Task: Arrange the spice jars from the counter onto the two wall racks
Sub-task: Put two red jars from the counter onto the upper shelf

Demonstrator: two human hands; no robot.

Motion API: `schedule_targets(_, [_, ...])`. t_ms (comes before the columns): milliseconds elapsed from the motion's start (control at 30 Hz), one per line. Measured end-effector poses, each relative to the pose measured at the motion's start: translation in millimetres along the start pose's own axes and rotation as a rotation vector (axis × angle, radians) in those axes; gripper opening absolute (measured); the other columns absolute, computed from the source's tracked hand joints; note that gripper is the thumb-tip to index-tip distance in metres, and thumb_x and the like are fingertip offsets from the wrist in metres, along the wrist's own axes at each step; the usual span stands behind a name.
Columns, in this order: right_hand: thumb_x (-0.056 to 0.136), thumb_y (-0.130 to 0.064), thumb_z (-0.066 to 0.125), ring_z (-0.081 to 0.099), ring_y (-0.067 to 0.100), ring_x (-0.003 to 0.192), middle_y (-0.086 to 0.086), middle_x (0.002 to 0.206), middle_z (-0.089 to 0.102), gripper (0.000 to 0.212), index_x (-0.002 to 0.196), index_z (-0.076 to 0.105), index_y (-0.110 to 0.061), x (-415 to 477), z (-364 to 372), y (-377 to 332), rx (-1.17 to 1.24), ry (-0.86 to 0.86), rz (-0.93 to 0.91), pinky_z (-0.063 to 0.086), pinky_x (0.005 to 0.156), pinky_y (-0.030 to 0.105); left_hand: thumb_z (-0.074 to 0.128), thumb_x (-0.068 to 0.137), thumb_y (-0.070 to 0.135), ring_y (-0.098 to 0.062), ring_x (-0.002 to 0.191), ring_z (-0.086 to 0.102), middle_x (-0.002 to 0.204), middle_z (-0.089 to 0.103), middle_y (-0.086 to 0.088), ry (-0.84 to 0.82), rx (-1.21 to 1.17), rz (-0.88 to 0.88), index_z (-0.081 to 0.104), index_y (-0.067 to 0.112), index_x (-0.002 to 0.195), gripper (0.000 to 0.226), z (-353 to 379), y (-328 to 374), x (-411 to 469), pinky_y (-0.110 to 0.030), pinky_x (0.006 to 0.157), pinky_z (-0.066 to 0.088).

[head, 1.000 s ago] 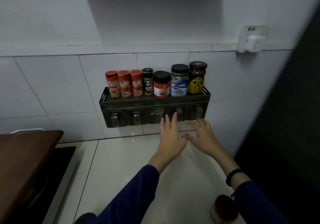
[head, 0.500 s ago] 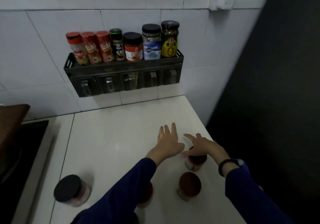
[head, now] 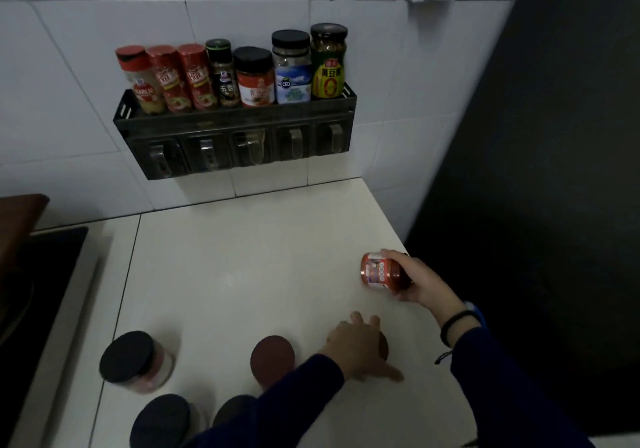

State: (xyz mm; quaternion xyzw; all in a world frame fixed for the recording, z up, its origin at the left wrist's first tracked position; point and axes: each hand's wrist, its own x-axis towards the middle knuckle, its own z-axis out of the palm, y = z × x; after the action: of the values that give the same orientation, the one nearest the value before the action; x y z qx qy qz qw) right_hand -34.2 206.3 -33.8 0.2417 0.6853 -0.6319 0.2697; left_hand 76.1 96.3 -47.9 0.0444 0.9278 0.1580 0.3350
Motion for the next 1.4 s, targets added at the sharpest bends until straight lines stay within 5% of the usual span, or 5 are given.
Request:
schedule_targets(267, [0.08, -0.03, 0.069, 0.055, 0.019, 0.07, 0.007, 0.088, 0.058, 0.017, 0.09, 0.061, -0.019, -14, 7, -26, 0.092, -0.08, -0.065, 0.043, 0.043, 0.022, 0.071, 0.075, 0.018, -0.042, 0.118, 0.047, 0.133, 0.038, -0.02, 0.203, -0.022, -0.014, 0.026, 0.01, 0.139, 0.079, -36, -15, 13, -0.044, 0.091, 0.046])
schedule_targets(400, [0.076, -0.037, 0.072, 0.06, 0.026, 0.09, 0.013, 0.112, 0.058, 0.055, 0.121, 0.05, -0.015, -29, 22, -75, 0.06, -0.005, -0.292, 0.05, 0.052, 0.027, 0.074, 0.07, 0.02, -0.038, 0.108, 0.054, 0.124, 0.045, -0.018, 0.412, -0.145, -0.034, 0.037, 0.012, 0.123, 0.066, -125, -37, 0, -0.04, 0.084, 0.049])
schedule_targets(700, [0.078, -0.025, 0.071, 0.052, 0.02, 0.11, 0.001, 0.119, 0.05, 0.044, 0.111, 0.042, -0.027, -157, 66, -272, 0.072, 0.133, -1.293, 0.053, 0.078, 0.029, 0.072, 0.076, 0.04, -0.025, 0.117, 0.048, 0.13, 0.037, -0.006, 1.173, -0.01, 0.249, 0.038, 0.025, 0.129, 0.066, -355, -22, -119, -0.037, 0.097, 0.048])
schedule_targets(900, [0.076, -0.034, 0.073, 0.045, 0.009, 0.099, 0.002, 0.12, 0.038, 0.059, 0.123, 0.04, -0.019, -231, 80, -391, 0.005, 0.361, -1.749, 0.039, 0.079, 0.005, 0.07, 0.078, 0.033, -0.032, 0.111, 0.048, 0.124, 0.038, -0.014, 1.665, 0.205, 0.382, 0.045, 0.018, 0.125, 0.056, -471, 9, -193, -0.034, 0.086, 0.045])
schedule_targets(1400, [0.072, -0.035, 0.075, 0.048, 0.031, 0.113, 0.013, 0.122, 0.05, 0.065, 0.124, 0.04, -0.021, -189, 104, -540, -0.498, 0.419, -1.664, 0.046, 0.09, 0.037, 0.084, 0.066, 0.029, -0.036, 0.117, 0.047, 0.129, 0.043, -0.017, 1.469, -0.078, 0.303, 0.034, 0.018, 0.131, 0.083, -608, -10, -156, -0.048, 0.096, 0.048])
